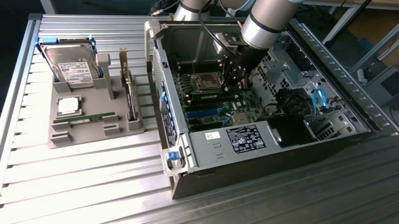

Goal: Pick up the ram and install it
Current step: 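Insert the ram into the slot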

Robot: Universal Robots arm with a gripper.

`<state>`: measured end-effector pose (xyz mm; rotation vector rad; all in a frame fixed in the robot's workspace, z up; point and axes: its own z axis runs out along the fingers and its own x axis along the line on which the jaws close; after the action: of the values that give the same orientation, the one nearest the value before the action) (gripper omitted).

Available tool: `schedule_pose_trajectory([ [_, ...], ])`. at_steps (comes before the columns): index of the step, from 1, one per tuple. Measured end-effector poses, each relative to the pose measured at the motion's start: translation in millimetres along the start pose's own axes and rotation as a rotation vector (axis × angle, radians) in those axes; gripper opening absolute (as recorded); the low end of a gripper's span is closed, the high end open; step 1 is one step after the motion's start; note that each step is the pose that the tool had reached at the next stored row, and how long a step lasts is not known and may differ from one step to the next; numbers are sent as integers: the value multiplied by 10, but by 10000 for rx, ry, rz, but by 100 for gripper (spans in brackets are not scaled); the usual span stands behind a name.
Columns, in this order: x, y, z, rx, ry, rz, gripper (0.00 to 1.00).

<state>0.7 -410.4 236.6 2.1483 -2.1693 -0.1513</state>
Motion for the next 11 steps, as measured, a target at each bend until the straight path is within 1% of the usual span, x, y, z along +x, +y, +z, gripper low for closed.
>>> schedule_pose_trajectory([
  [11, 0, -2, 14, 0, -1, 0, 13],
])
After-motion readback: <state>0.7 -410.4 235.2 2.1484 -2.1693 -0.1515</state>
